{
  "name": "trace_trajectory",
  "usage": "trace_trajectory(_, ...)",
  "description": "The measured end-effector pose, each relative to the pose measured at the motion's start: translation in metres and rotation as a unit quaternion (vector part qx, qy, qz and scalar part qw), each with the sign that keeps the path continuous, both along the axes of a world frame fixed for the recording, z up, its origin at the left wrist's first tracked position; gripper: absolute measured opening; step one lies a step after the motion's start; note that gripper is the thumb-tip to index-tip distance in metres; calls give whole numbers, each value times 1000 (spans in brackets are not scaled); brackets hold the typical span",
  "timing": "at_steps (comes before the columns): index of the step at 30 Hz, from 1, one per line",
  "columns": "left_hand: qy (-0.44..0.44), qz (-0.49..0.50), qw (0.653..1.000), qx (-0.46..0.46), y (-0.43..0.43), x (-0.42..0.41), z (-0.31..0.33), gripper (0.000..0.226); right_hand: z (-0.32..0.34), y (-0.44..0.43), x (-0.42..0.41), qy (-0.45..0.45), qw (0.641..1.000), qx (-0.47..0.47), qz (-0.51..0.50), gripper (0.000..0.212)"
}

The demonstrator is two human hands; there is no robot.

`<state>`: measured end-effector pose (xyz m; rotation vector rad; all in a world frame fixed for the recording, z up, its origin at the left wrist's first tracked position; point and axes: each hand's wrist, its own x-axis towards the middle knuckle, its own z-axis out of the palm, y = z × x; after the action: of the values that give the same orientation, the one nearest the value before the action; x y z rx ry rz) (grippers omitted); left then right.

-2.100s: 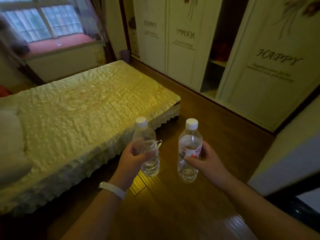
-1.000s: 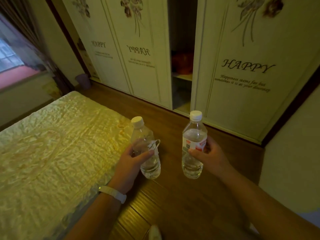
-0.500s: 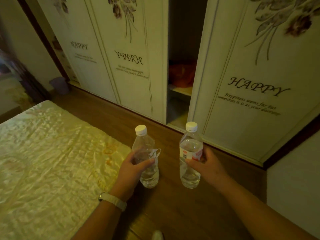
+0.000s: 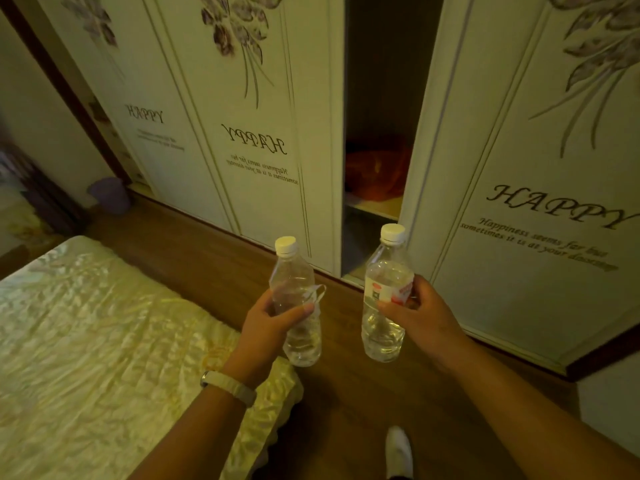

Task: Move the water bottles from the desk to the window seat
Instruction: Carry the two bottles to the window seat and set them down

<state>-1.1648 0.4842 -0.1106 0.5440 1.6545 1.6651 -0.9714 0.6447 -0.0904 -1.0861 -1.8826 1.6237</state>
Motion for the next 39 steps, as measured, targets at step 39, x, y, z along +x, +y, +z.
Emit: trace_trajectory(39,-4,269,963,-9,217,-480,-27,48,-2,288,-589,-28,953,32,301,41)
